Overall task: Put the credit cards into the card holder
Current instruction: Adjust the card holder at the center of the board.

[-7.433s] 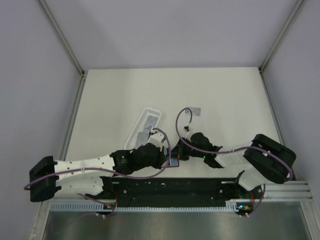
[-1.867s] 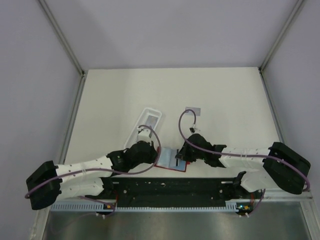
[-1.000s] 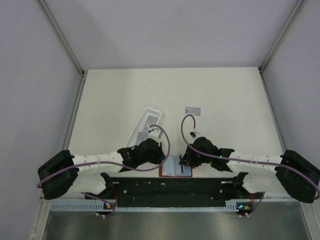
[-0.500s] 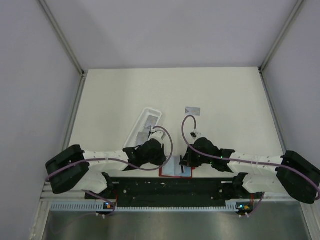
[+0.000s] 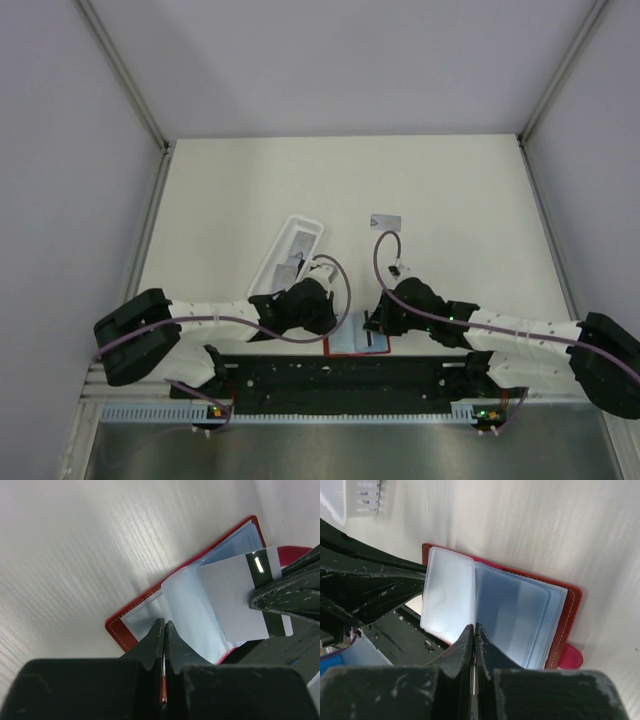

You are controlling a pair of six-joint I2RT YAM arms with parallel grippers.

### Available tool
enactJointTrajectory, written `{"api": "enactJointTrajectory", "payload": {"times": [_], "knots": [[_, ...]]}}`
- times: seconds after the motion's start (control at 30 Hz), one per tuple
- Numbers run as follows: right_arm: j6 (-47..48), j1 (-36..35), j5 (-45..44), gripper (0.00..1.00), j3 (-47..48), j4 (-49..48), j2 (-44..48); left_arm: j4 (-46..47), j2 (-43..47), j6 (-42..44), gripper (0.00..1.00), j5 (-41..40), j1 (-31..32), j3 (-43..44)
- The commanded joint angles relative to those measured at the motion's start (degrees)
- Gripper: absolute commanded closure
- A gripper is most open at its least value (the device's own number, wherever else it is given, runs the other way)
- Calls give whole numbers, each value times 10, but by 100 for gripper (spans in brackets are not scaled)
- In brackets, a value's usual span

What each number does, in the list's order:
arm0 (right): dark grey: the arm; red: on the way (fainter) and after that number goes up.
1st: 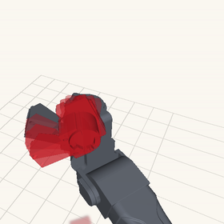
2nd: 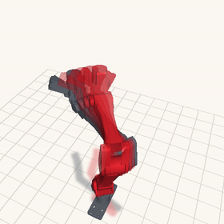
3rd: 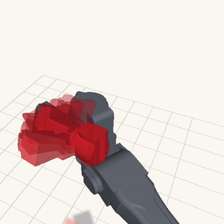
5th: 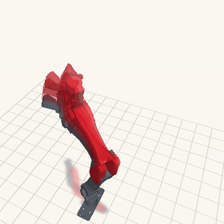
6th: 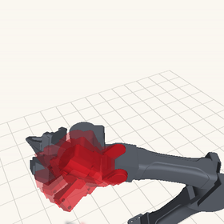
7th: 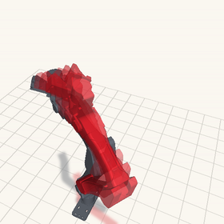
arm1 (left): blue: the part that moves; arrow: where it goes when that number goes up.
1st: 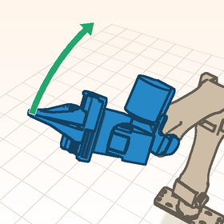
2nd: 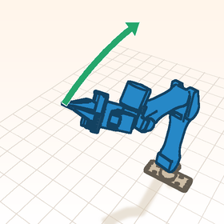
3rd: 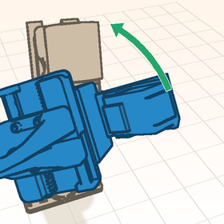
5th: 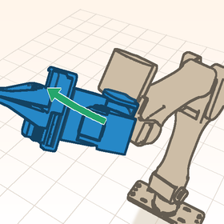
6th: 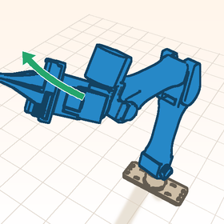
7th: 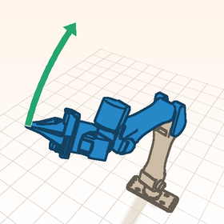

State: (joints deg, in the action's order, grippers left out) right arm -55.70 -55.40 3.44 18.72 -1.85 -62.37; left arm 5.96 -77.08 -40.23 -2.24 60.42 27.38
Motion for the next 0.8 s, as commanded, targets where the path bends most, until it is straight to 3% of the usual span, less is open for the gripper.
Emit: {"api": "enactJointTrajectory", "payload": {"times": [0.0, 0.2, 0.77], "knots": [[-14, -6, -56, 100, -7, 67, 63, -3, 11, 16, 100, 14, 3, 26], [-36, -6, -86, 100, -14, 119, 127, -2, 0, 20, 100, 20, 11, 37], [-49, -5, -85, 100, -25, 126, 123, -8, -55, 36, 100, 51, 62, 105]]}}
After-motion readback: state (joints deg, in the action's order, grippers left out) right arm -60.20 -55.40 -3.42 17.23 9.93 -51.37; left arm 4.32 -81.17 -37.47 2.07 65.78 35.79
